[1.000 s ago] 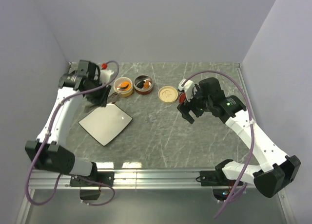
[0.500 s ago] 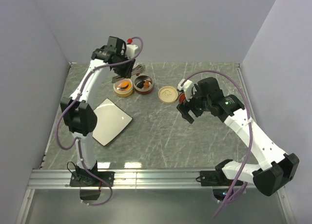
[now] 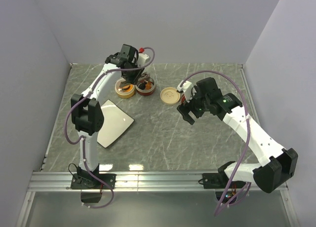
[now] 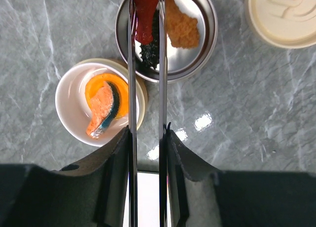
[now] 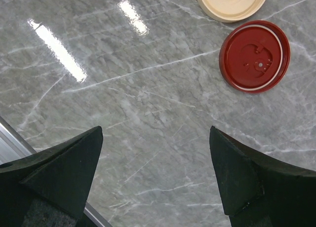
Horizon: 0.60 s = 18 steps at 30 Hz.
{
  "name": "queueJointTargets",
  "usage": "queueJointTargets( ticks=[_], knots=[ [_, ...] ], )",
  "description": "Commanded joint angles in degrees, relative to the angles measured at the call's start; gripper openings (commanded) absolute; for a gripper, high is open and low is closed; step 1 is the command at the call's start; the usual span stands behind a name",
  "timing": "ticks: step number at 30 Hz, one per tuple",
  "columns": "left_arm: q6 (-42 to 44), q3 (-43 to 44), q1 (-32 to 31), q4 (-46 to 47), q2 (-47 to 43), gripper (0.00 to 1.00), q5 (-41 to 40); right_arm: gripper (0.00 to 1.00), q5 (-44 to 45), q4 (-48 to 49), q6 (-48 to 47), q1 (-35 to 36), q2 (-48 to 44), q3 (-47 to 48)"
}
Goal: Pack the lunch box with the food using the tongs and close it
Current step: Place the food into the lunch box
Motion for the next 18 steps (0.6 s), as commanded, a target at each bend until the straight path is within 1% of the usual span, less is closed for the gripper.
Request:
queueJointTargets(
  ticks=[1, 4, 7, 11, 13, 18],
  knots=[
    [1.59, -1.08, -0.69, 3.10, -2.08, 0.24, -1.67, 0.95, 0.20, 0.60, 0.47, -0.45, -0.27, 2.99],
    [1.59, -0.74, -0.78, 2.58, -1.73, 0.25, -1.67, 0.95, 0.47, 0.60, 0.30, -0.45, -0.71, 2.82],
    [1.85, -1.00, -0.86, 2.40, -1.73, 0.30, -1.85, 0.95, 0.65, 0.51, 0.21, -0.37, -0.80, 2.73],
    [1.94, -0.73, -1.04, 2.05, -1.99, 0.41, -1.24, 0.95, 0.65, 0.25, 0.39, -0.37, -0.89, 2.90],
    [2.03, -0.39, -1.30, 1.70, -2.17, 0.43, -1.32, 0.95, 0.65, 0.07, 0.21, -0.45, -0.71, 3.34],
    [2.03, 0.76, -1.57, 0.20, -2.35, 0.51, -0.97, 0.95, 0.64, -0.28, 0.47, -0.37, -0.45, 4.05]
  ],
)
